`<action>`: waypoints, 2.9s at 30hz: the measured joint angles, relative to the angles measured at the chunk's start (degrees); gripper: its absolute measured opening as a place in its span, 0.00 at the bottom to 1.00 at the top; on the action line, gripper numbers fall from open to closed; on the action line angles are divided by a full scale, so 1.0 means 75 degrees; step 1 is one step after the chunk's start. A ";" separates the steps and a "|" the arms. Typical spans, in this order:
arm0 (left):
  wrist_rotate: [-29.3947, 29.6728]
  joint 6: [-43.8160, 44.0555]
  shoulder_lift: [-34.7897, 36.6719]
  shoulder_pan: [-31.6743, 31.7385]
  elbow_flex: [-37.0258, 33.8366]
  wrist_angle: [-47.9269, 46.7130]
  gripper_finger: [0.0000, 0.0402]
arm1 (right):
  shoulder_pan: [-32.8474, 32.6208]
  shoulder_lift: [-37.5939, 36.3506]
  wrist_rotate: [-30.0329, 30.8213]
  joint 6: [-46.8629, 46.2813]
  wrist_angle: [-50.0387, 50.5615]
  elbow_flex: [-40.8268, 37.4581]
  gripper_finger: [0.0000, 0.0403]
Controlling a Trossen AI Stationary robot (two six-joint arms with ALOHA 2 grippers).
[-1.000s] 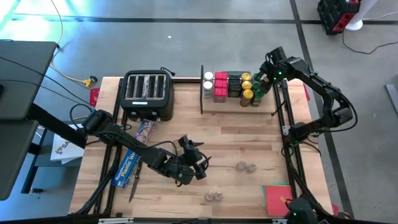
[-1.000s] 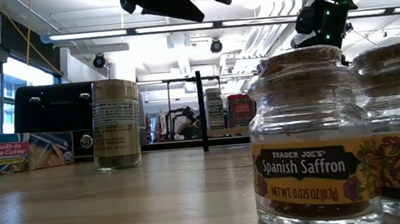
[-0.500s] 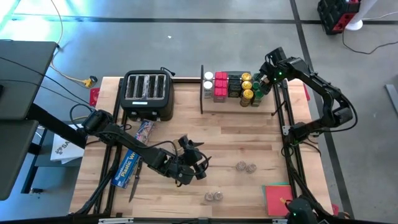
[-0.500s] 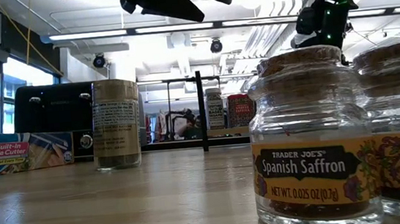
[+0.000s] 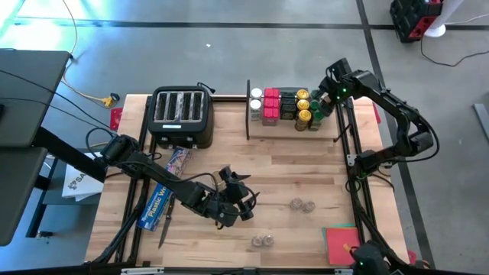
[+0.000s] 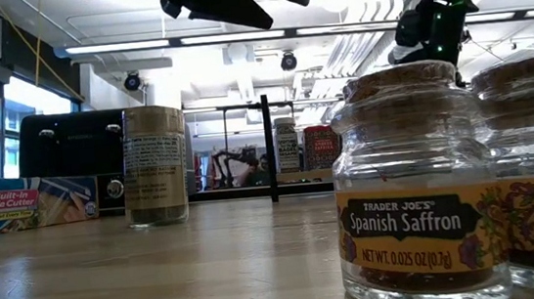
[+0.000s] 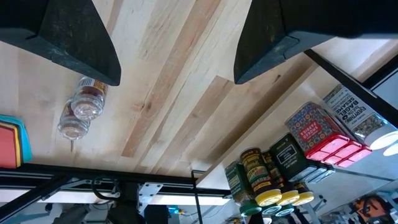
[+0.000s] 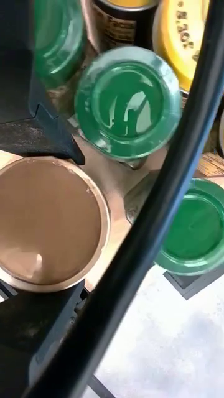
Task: Shelf spices
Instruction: Put the top right brown seasoning bottle on the shelf
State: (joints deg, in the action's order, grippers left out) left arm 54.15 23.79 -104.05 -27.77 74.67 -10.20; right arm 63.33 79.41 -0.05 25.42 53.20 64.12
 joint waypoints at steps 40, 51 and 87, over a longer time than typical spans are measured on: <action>-0.0131 -0.0134 0.0000 0.0096 0.0000 0.0158 0.77 | -0.0353 0.0229 0.0739 0.1836 0.0710 0.0190 0.72; -0.0230 -0.0137 0.0000 0.0114 0.0000 0.0160 0.77 | -0.0350 0.0214 0.0749 0.1577 0.1250 0.0530 0.72; -0.0233 -0.0162 0.0000 0.0128 0.0000 0.0203 0.77 | -0.1254 -0.0310 0.1883 0.1543 0.1205 0.1574 0.81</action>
State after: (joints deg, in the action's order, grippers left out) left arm 52.40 22.57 -104.05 -26.81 74.67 -8.67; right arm 53.92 77.08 14.07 36.99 62.23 75.92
